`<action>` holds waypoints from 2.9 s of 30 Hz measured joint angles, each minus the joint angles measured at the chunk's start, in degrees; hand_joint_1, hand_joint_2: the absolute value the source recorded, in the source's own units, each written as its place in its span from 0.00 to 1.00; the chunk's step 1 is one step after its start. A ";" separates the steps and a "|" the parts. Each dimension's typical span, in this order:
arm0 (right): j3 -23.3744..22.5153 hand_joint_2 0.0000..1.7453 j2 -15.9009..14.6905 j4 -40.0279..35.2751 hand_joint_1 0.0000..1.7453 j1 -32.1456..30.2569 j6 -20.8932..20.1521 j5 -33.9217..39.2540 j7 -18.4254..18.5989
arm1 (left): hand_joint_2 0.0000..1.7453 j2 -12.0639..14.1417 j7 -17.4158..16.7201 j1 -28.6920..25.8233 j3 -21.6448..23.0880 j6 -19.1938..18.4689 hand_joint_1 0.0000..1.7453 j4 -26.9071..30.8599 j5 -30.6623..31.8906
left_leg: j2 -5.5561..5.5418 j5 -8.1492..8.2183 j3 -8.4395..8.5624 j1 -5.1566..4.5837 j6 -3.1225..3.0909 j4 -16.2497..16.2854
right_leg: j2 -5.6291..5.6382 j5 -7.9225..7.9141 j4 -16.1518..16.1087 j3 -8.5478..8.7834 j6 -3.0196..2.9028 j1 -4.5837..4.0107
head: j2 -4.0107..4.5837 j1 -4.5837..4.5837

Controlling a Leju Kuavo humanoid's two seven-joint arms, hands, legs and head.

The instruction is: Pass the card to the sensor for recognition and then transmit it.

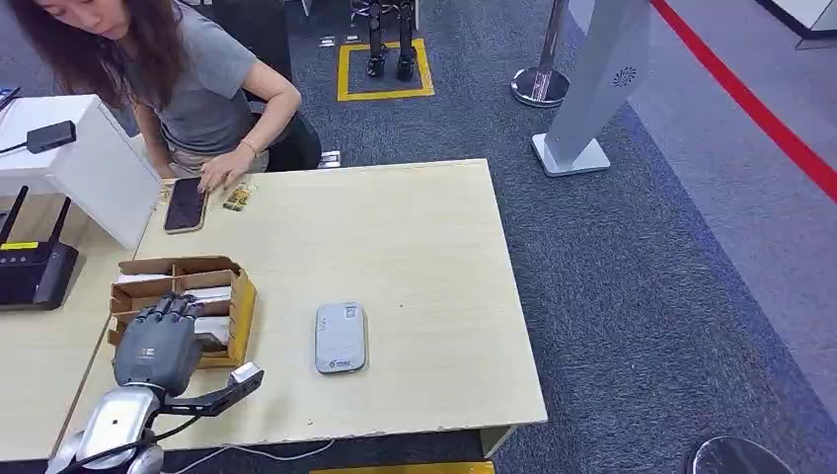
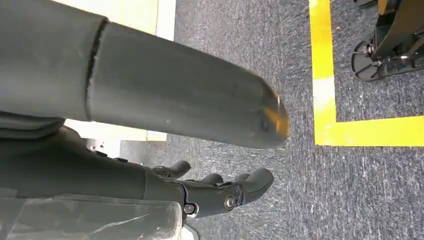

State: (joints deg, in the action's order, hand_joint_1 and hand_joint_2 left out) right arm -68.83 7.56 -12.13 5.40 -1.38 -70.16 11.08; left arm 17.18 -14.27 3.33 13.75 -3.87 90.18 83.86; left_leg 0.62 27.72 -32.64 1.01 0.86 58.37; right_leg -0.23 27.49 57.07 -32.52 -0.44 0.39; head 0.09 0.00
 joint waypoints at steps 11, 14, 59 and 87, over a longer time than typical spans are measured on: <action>0.00 0.00 0.00 0.00 0.00 0.02 0.07 0.06 -0.46 | 1.00 -0.39 0.04 0.25 0.00 -0.02 1.00 0.00 0.00 | 0.00 0.00 0.01 0.00 0.00 0.00 | 0.00 0.00 0.00 0.00 0.00 0.00 | 0.00 -0.02; 0.00 0.00 0.00 0.00 0.00 0.02 0.11 0.52 -0.63 | 1.00 -0.50 0.07 0.40 0.00 -0.02 1.00 0.00 0.00 | 0.00 0.00 0.01 0.00 0.00 0.00 | 0.00 0.00 0.00 0.00 0.00 0.00 | 0.00 -0.02; 2.60 0.00 0.02 0.15 0.00 1.65 -2.05 -4.50 -2.16 | 1.00 3.06 0.72 50.74 9.27 -5.35 1.00 -24.79 -2.06 | 0.08 -0.20 0.02 0.01 0.06 0.06 | 0.14 -0.18 0.13 -0.05 -0.15 -0.01 | 0.00 -0.07; 3.54 0.00 0.02 0.22 0.00 1.39 -2.10 -4.57 -1.33 | 1.00 0.39 2.45 50.05 7.98 1.71 0.00 -42.05 3.93 | 0.06 -0.19 -0.03 0.01 0.06 0.06 | 0.11 -0.17 0.13 -0.05 -0.15 0.00 | 0.00 -0.04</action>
State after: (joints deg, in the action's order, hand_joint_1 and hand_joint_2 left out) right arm -65.29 7.58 -11.91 6.79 -3.47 -74.73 9.75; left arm 17.57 -11.82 53.38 21.73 -2.16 48.13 87.80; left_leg 0.68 27.54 -32.67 1.02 0.92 58.42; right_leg -0.12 27.32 57.19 -32.58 -0.59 0.39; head 0.09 -0.04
